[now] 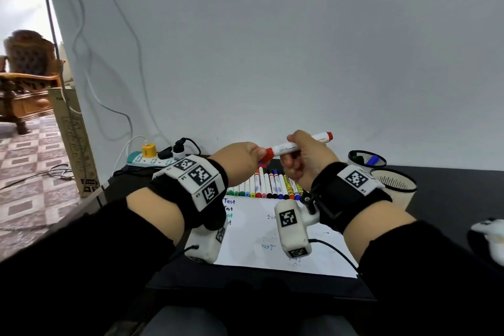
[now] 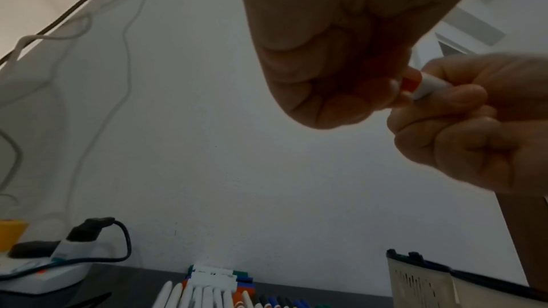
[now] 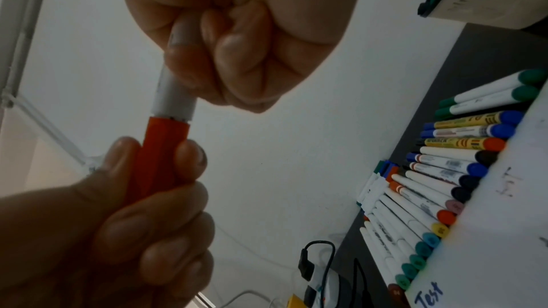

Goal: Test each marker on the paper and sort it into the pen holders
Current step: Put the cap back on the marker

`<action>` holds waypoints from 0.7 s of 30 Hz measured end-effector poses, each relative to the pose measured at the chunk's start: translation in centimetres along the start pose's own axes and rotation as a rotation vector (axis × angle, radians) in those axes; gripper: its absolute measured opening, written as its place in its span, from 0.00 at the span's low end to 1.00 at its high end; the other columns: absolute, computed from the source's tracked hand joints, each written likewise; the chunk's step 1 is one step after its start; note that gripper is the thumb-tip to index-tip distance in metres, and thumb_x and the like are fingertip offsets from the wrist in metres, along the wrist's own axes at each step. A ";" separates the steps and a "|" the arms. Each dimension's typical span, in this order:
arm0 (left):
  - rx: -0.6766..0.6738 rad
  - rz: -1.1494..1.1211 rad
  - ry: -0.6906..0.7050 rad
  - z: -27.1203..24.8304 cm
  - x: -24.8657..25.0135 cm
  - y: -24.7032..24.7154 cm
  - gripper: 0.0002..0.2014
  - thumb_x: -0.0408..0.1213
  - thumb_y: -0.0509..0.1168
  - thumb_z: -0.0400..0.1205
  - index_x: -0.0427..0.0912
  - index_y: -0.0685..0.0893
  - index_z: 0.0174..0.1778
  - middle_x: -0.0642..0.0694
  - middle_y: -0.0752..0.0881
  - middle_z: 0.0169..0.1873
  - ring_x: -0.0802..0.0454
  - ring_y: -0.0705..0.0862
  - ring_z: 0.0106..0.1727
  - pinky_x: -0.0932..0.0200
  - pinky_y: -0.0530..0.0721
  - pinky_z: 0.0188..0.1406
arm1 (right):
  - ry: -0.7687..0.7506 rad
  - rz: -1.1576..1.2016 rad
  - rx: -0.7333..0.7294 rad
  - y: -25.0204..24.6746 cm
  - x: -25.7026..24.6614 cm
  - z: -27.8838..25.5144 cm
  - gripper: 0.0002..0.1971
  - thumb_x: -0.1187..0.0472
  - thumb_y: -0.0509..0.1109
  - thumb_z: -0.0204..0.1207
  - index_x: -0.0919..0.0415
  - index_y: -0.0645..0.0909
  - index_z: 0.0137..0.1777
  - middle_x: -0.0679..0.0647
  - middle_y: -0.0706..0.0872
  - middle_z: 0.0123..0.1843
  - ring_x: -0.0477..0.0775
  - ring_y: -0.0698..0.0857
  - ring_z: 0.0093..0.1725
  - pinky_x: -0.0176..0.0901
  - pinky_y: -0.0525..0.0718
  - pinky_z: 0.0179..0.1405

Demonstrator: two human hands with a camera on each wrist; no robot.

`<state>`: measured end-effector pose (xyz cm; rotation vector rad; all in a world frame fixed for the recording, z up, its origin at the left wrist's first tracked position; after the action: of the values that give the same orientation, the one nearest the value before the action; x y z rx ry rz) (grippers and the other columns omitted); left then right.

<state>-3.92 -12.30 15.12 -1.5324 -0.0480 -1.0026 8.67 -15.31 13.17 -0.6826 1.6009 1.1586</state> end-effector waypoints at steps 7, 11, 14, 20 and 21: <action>-0.089 0.028 -0.008 0.4 -0.9 0.4 0.14 0.42 0.46 0.89 0.44 0.77 0.49 0.52 0.73 0.30 0.55 0.72 0.33 0.63 0.71 0.37 | 0.027 0.003 -0.003 0.1 1.5 0.6 0.12 0.63 0.59 0.81 0.60 0.67 0.35 0.53 0.70 0.16 0.45 0.66 0.12 0.29 0.59 0.12; -0.107 0.209 -0.028 0.9 -1.6 0.4 0.17 0.43 0.46 0.89 0.39 0.78 0.59 0.48 0.76 0.38 0.50 0.75 0.44 0.59 0.71 0.46 | 0.007 -0.043 0.024 -0.5 2.3 1.2 0.12 0.62 0.66 0.80 0.59 0.71 0.34 0.52 0.73 0.18 0.44 0.69 0.16 0.31 0.62 0.12; -0.094 0.304 -0.042 1.7 -2.5 0.1 0.16 0.44 0.47 0.89 0.42 0.76 0.62 0.52 0.75 0.35 0.52 0.74 0.43 0.60 0.69 0.38 | -0.042 -0.103 0.029 -1.4 1.9 2.1 0.13 0.62 0.75 0.74 0.59 0.74 0.33 0.55 0.75 0.25 0.44 0.69 0.19 0.31 0.65 0.15; -0.097 0.429 -0.032 3.4 -3.0 0.6 0.13 0.42 0.49 0.88 0.45 0.75 0.63 0.48 0.79 0.43 0.52 0.76 0.42 0.62 0.70 0.37 | -0.159 -0.832 0.015 -1.9 -1.0 2.3 0.16 0.45 0.78 0.67 0.57 0.79 0.38 0.50 0.79 0.30 0.48 0.76 0.30 0.41 0.77 0.36; -0.104 0.452 -0.020 3.7 -3.0 0.7 0.13 0.42 0.49 0.88 0.44 0.75 0.62 0.49 0.78 0.41 0.53 0.75 0.40 0.63 0.69 0.36 | -0.158 -0.957 -0.008 -1.7 -1.5 2.4 0.18 0.43 0.77 0.68 0.57 0.79 0.38 0.50 0.79 0.31 0.49 0.76 0.32 0.41 0.76 0.37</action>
<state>-3.33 -7.93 13.24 -1.5554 0.3284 -0.6360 11.58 -13.96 13.84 -1.1524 0.9217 0.4818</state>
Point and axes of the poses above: each hand's wrist, its own z-axis towards the middle knuckle, its own y-axis out of the palm, x = y × z, the point moved 7 cm from there along z, towards the middle knuckle
